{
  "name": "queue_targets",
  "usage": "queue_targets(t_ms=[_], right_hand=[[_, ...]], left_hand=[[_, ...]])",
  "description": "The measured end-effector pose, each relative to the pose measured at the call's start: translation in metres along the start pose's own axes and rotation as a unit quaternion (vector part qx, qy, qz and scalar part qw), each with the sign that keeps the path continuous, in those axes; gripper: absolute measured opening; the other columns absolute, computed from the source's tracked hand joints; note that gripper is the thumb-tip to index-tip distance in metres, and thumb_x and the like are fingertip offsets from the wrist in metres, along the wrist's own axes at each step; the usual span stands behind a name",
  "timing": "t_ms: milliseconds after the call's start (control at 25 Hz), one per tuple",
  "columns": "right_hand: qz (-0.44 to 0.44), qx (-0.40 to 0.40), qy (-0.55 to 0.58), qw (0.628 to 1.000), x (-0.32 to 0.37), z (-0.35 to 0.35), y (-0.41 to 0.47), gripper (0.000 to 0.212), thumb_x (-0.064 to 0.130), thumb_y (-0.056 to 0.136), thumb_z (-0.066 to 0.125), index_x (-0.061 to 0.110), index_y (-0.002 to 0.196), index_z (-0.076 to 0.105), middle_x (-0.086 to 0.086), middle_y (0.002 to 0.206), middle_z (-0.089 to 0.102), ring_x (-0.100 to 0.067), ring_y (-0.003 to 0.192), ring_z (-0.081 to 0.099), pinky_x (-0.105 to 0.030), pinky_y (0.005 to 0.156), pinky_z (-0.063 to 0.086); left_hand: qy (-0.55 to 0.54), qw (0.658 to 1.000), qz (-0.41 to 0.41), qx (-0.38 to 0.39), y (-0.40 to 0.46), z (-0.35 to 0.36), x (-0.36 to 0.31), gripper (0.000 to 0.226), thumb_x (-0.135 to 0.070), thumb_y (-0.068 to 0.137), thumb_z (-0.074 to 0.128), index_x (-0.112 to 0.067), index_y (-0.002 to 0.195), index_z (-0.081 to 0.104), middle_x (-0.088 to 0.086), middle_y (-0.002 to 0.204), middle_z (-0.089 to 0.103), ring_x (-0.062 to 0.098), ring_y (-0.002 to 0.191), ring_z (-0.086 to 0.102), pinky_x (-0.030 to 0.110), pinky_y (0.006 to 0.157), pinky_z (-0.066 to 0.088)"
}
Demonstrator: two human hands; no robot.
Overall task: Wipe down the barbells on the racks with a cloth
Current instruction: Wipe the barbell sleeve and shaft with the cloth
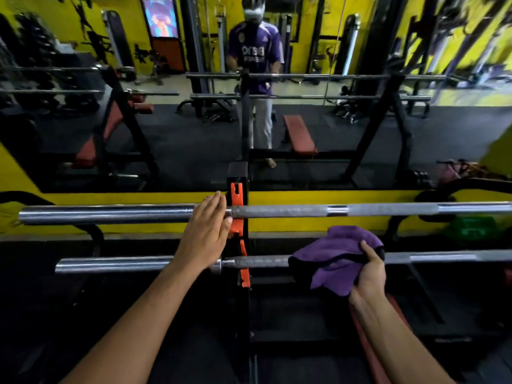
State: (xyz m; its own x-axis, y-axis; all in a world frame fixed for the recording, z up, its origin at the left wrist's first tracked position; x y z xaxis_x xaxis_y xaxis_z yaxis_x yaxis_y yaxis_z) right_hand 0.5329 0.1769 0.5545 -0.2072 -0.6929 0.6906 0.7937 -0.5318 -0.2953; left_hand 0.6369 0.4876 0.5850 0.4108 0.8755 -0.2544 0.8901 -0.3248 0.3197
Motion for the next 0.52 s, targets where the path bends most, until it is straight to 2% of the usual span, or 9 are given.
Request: queue_targets(t_ms=[120,240,360,440,520], right_hand=[[-0.039,-0.042,0.010,0.998,0.003,0.002,-0.001,0.019,0.025,0.101,0.048,0.016,0.101,0.065,-0.008,0.079,0.073,-0.023,0.066,0.071,-0.026,0.055,0.056],[-0.071,-0.079,0.029,0.994,0.003,0.015,0.012,0.020,0.027,0.102,0.046,0.017,0.102,0.063,-0.007,0.090,0.072,-0.021,0.071,0.072,-0.028,0.064,0.054],[-0.091,-0.099,0.086,0.987,-0.003,0.042,0.029,0.026,0.029,0.104,0.041,0.017,0.095,0.063,-0.002,0.083,0.077,-0.017,0.067,0.073,-0.029,0.067,0.053],[-0.087,-0.095,0.106,0.986,-0.013,0.063,0.045,0.039,0.036,0.096,0.041,0.008,0.108,0.067,-0.010,0.106,0.075,-0.024,0.088,0.072,-0.031,0.082,0.053],[-0.076,-0.087,0.118,0.986,-0.021,0.075,0.060,0.068,0.044,0.089,0.038,-0.006,0.129,0.062,-0.018,0.118,0.068,-0.034,0.112,0.065,-0.033,0.094,0.050]], left_hand=[[0.004,0.999,0.046,0.011,-0.001,-0.005,0.014,0.067,-0.052,0.103,0.007,-0.017,0.160,0.014,0.000,0.168,0.011,0.014,0.155,0.005,0.032,0.124,0.006],[0.029,0.992,0.120,0.028,0.001,-0.009,0.036,0.066,-0.052,0.104,0.004,-0.019,0.160,0.003,-0.002,0.168,-0.004,0.008,0.154,-0.009,0.032,0.125,0.002],[0.060,0.984,0.161,0.043,0.010,-0.017,0.066,0.066,-0.051,0.104,0.008,-0.018,0.160,-0.005,-0.001,0.169,-0.011,0.008,0.154,-0.013,0.036,0.127,0.005],[0.081,0.972,0.213,0.052,0.022,-0.025,0.086,0.066,-0.047,0.106,0.016,-0.017,0.161,-0.003,0.000,0.170,-0.009,0.011,0.155,-0.007,0.037,0.127,0.008],[0.103,0.952,0.278,0.082,0.033,-0.031,0.100,0.066,-0.045,0.107,0.020,-0.018,0.162,-0.005,-0.002,0.170,-0.010,0.011,0.156,-0.007,0.034,0.126,0.005]])
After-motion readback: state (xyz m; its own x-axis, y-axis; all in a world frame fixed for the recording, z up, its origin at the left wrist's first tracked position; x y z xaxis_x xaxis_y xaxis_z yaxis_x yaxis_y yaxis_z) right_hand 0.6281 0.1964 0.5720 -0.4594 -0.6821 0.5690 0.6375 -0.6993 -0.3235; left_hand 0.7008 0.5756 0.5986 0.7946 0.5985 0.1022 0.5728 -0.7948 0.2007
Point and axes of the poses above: each hand's wrist, its own y-axis towards the middle knuckle, its own z-axis out of the palm, x = y × z, the point moved 1 cm from there along y, towards the middle knuckle
